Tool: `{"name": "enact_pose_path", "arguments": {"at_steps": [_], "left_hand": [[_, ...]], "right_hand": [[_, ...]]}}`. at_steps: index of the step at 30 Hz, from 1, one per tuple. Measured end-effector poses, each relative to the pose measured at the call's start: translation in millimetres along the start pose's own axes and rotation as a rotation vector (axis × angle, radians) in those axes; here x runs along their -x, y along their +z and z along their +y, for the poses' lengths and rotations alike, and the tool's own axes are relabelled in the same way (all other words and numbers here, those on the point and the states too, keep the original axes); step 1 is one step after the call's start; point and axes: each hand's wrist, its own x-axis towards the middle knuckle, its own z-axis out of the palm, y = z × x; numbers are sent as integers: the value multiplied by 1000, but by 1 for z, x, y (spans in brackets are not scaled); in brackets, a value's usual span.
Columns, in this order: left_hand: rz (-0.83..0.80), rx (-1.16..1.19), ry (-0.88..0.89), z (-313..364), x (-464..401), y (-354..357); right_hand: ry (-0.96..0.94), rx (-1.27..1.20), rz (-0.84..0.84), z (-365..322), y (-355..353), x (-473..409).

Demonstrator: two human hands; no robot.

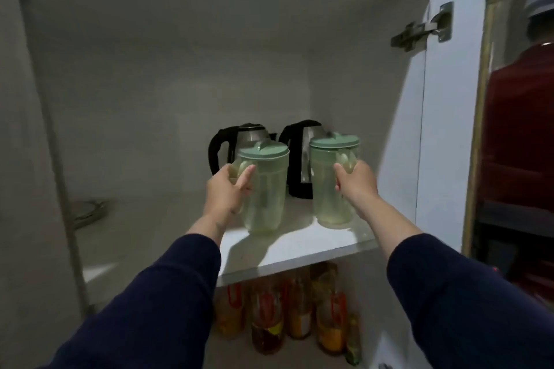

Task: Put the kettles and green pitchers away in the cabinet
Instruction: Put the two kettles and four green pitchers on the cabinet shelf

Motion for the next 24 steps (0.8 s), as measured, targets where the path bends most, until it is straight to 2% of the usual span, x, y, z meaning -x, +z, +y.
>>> {"name": "enact_pose_path", "arguments": {"at_steps": [7,13,18,24], "left_hand": [[-87,-1,-32,-39,-52,19],[-131,-25,-78,-43,-83,29],[-157,-77,-133,-48,-93,37],[-156,-126,-119,-60,-110,42]], "right_hand": [[105,77,70,19,39,-45],[139,206,187,15,64,-64],[221,69,106,11,92,-75],[293,-72,29,22,109,-88]]}}
